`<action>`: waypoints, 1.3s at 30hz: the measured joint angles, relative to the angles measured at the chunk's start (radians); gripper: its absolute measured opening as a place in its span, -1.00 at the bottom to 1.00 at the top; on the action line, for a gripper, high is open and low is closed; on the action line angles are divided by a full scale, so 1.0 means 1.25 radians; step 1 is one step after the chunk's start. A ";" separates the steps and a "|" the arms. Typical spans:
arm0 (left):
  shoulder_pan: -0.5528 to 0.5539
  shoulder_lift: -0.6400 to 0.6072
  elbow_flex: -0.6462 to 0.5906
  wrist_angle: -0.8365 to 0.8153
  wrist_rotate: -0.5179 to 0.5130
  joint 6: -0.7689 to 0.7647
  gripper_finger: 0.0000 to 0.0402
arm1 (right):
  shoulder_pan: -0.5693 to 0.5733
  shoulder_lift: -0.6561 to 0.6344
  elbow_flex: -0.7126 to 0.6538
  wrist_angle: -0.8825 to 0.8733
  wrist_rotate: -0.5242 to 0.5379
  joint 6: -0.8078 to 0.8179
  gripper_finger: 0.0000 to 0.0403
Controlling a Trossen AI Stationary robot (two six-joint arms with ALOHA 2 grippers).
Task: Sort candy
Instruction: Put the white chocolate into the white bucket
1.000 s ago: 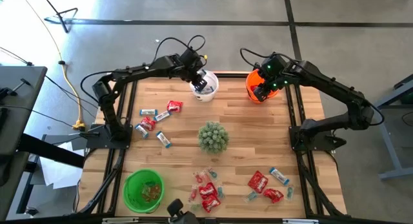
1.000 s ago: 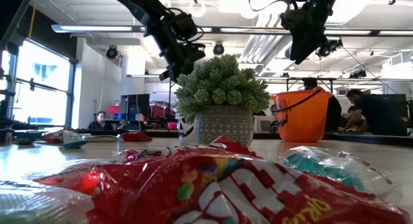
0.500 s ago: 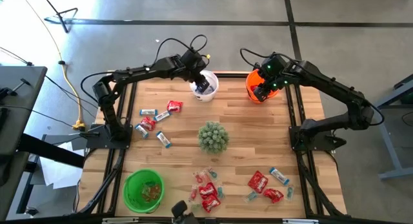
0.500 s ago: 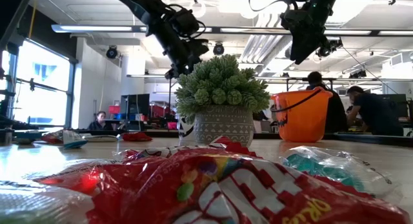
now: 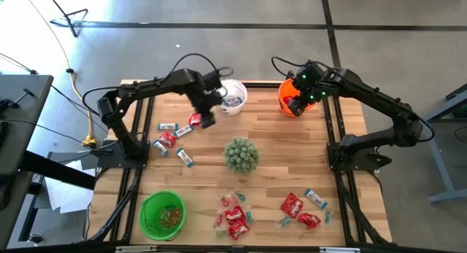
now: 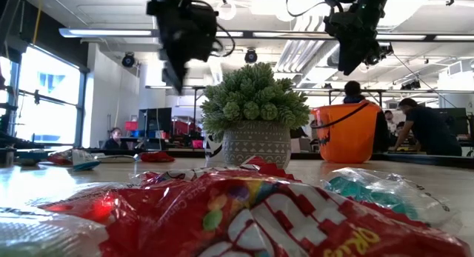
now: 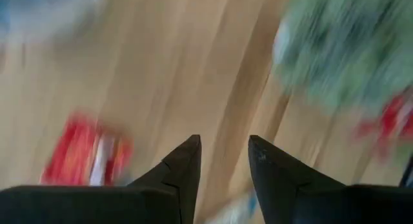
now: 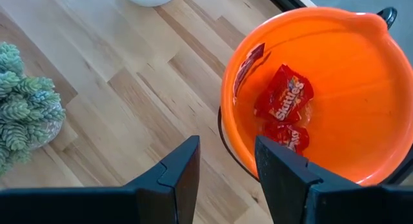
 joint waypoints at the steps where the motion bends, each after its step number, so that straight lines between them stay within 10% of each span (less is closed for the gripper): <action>1: -0.009 -0.002 0.000 -0.053 -0.034 0.014 -0.42 | 0.000 0.000 0.000 -0.002 0.000 0.000 -0.28; 10: -0.044 -0.052 -0.095 -0.209 -0.226 -0.026 -0.42 | 0.002 0.000 0.000 -0.034 0.000 0.003 -0.28; 22: -0.047 -0.163 -0.377 0.082 -0.342 -0.125 -0.42 | 0.002 0.000 0.000 -0.037 0.000 0.003 -0.28; 39: -0.046 -0.127 -0.534 0.336 -0.378 -0.123 -0.41 | 0.002 0.000 0.000 -0.037 0.000 0.023 -0.28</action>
